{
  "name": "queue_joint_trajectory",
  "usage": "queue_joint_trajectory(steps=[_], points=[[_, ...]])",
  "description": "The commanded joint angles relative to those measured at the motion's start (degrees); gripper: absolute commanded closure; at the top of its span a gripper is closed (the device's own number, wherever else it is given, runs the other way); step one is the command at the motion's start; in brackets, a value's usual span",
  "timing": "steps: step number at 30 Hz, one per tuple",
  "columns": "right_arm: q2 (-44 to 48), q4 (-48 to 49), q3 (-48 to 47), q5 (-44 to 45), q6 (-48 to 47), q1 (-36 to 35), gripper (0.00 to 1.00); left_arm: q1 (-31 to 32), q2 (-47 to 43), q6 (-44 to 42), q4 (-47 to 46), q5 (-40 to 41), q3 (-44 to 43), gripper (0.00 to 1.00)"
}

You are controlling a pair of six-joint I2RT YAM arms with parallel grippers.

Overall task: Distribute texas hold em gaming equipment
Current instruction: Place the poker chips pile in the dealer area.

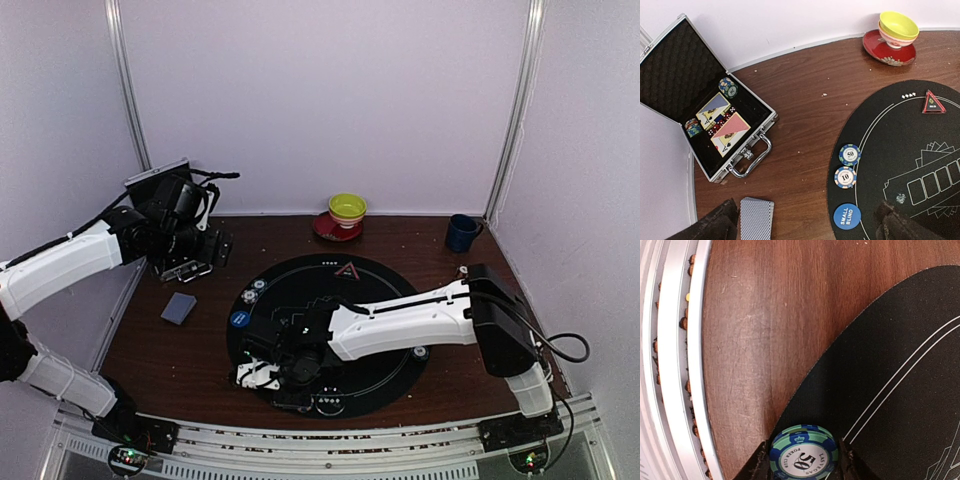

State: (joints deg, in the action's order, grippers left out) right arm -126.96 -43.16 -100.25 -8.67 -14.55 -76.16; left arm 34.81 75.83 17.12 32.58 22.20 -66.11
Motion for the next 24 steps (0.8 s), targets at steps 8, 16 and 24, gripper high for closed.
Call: queue_joint_trajectory(steps=[8, 16, 24], points=[[-1.66, 1.31, -1.11, 2.29, 0.66, -0.32, 0.57, -0.75, 0.31, 0.20, -2.93, -1.01, 0.28, 0.02], [-1.85, 0.47, -1.35, 2.21, -0.01, -0.38, 0.52, -0.71, 0.55, -0.07, -2.96, -1.62, 0.28, 0.02], [-0.33, -0.43, -2.15, 2.92, -0.32, -0.30, 0.30, -0.76, 0.64, -0.16, -2.96, -1.72, 0.28, 0.02]])
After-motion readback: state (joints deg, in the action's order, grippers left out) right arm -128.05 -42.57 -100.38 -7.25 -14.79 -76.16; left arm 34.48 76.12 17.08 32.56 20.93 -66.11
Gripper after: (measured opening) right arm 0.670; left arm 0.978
